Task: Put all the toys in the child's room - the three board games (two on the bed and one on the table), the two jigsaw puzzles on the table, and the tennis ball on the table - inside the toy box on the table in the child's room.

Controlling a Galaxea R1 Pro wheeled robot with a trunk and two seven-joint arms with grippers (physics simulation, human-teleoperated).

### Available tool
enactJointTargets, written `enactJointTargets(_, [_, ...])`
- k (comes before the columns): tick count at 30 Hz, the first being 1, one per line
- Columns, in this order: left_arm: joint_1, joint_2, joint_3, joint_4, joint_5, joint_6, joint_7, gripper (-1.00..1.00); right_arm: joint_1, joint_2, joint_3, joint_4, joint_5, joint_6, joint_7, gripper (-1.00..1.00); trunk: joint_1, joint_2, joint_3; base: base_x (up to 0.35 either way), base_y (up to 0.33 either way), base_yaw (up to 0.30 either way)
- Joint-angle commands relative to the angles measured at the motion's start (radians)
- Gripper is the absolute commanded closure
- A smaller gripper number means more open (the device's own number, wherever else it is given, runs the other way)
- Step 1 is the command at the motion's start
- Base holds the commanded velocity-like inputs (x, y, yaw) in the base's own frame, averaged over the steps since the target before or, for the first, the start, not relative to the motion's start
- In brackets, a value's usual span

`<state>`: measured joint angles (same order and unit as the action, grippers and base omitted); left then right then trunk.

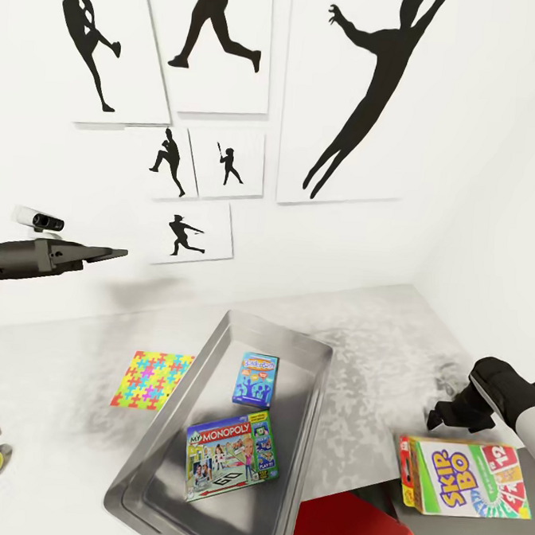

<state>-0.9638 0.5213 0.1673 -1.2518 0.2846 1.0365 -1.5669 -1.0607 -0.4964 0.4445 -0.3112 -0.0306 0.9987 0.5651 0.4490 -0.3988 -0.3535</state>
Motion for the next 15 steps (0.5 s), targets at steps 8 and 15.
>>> enactJointTargets(8, [-0.001, 0.0, 0.0, 0.0, -0.001, 0.011, -0.004, -1.0, 0.007, 0.01, -0.001, -0.005, -0.035, 0.012, 0.007, -1.0, 0.001, -0.001, -0.002, 0.0, 0.0, 0.0])
enactJointTargets(15, [-0.001, 0.0, 0.0, 0.0, -0.001, 0.011, -0.004, -1.0, 0.007, 0.008, -0.003, -0.071, -0.039, 0.012, 0.057, -1.0, 0.001, -0.001, -0.002, 0.0, 0.0, 0.0])
